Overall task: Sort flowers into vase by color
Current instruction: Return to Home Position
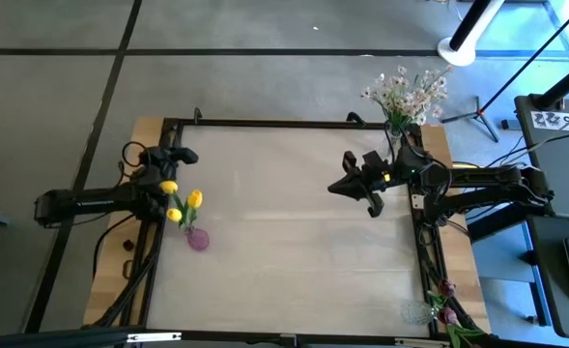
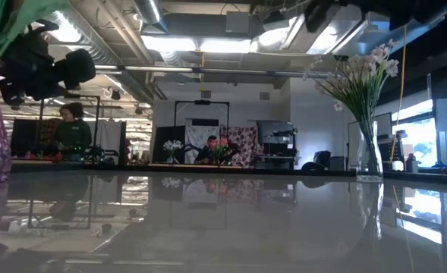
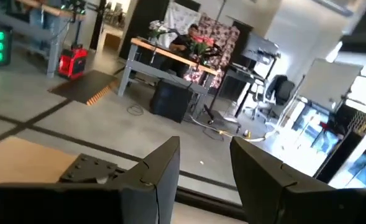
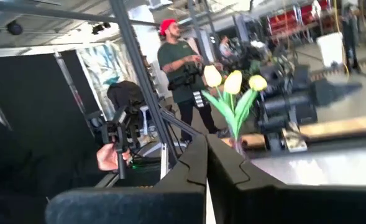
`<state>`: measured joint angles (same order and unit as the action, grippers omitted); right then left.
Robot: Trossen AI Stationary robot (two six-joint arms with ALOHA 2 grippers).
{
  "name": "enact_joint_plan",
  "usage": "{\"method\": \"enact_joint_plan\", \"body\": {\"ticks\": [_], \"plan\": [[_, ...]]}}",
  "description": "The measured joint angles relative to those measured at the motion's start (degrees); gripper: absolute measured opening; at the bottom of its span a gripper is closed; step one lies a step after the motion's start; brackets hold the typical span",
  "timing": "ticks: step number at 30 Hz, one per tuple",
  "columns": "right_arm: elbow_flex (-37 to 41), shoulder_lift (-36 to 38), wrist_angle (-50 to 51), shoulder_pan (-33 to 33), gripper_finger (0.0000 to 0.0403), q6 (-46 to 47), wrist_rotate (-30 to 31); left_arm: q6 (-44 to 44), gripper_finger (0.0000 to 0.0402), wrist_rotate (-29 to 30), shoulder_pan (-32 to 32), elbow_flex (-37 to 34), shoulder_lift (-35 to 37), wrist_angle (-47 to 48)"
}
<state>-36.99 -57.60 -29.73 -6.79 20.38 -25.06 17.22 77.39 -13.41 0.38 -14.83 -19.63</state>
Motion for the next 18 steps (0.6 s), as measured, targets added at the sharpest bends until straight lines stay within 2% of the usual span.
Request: {"method": "enact_joint_plan", "body": {"ticks": [2, 6, 12, 15, 18], "plan": [[0.0, 0.0, -1.1, 0.0, 0.0001, -1.4, -0.6, -2.5, 0.014, 0.2, 0.6, 0.0, 0.1, -0.1], [2.5, 0.3, -6.6, -0.1, 0.0001, -2.8, -2.4, -6.3, 0.014, -3.3, 0.6, 0.0, 0.8, -0.4], [12.7, 0.6, -28.5, -2.6, 0.0001, 2.2, -1.5, -7.6, 0.014, -6.1, 0.6, 0.0, 0.8, -0.5], [16.7, 0.6, -35.6, -3.5, 0.0001, 4.7, -1.5, -7.1, 0.014, -11.7, 0.6, 0.0, 0.8, -0.5], [18.5, 0.6, -32.8, -3.5, 0.0001, 2.5, -1.2, -7.9, 0.014, -19.5, 0.6, 0.1, 0.8, -0.5]]}}
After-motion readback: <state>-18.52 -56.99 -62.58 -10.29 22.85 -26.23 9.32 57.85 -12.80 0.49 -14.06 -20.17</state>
